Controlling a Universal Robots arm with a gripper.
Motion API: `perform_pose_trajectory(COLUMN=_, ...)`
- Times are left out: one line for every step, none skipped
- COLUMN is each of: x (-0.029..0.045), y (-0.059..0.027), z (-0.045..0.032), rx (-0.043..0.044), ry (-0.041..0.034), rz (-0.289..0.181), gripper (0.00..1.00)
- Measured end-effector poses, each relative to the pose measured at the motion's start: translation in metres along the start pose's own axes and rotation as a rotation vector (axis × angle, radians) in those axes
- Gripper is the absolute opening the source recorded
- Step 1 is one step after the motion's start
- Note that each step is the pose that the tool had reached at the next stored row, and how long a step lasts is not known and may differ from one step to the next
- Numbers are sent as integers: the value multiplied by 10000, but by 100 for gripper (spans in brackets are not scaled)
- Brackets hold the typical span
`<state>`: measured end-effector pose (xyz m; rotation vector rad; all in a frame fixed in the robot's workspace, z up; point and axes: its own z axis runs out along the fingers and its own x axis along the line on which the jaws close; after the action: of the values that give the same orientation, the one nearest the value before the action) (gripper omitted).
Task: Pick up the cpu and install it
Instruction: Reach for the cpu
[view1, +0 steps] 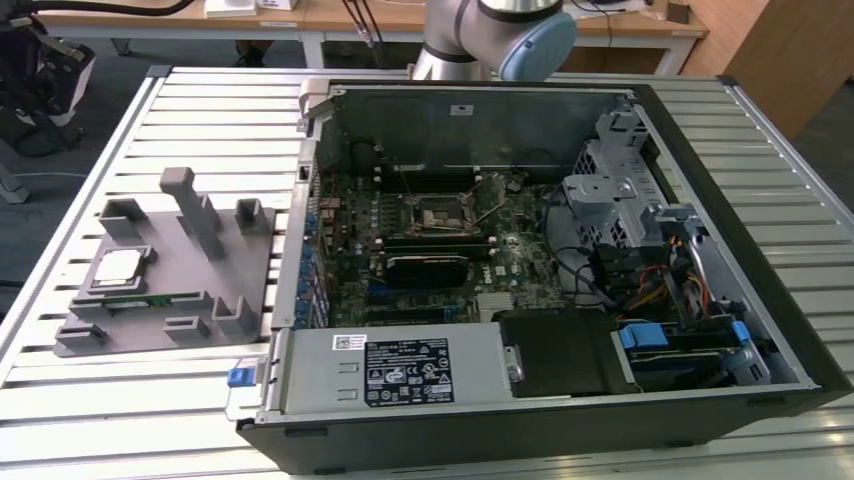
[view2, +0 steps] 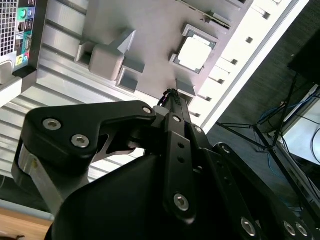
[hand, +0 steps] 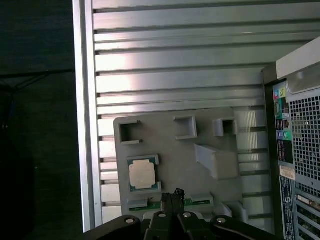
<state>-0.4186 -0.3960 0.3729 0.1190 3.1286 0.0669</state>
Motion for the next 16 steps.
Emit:
perform_pose_trajectory(x=15, y=-1, z=1, rx=-1, ry=1, rz=0, gripper=11)
perform_pose_trajectory(x=30, y=-2, z=2, rx=0, ry=3, rz=0, gripper=11)
perform_pose_trajectory(x=44, y=-2, z=3, rx=0, ry=4, rz=1, gripper=11)
perform_pose_trajectory(x=59, y=-3, z=4, rx=0, ry=5, rz=1, gripper=11)
perform_pose_trajectory(x=76, y=-4, z=5, rx=0, ry=7, rz=1, gripper=11)
perform_pose_trajectory(x=90, y=-5, z=5, rx=0, ry=9, rz=1, gripper=11)
perform_pose_trajectory(x=105, y=-6, z=6, rx=0, ry=10, rz=1, gripper=11)
perform_pose_trajectory(x=121, y=-8, z=7, rx=0, ry=11, rz=1, gripper=11)
perform_pose_trajectory(x=138, y=-9, z=8, rx=0, ry=12, rz=2, gripper=11)
perform_pose_trajectory(x=156, y=-10, z=8, rx=1, ry=15, rz=1, gripper=11)
perform_pose_trajectory(x=178, y=-11, z=7, rx=2, ry=17, rz=2, gripper=11)
perform_pose_trajectory(x=203, y=-12, z=8, rx=1, ry=18, rz=2, gripper=11)
perform_pose_trajectory(x=230, y=-14, z=9, rx=1, ry=19, rz=2, gripper=11)
perform_pose_trajectory(x=257, y=-16, z=9, rx=1, ry=20, rz=1, gripper=11)
perform_pose_trajectory(x=279, y=-16, z=10, rx=1, ry=22, rz=1, gripper=11)
perform_pose_trajectory(x=295, y=-15, z=10, rx=2, ry=26, rz=2, gripper=11)
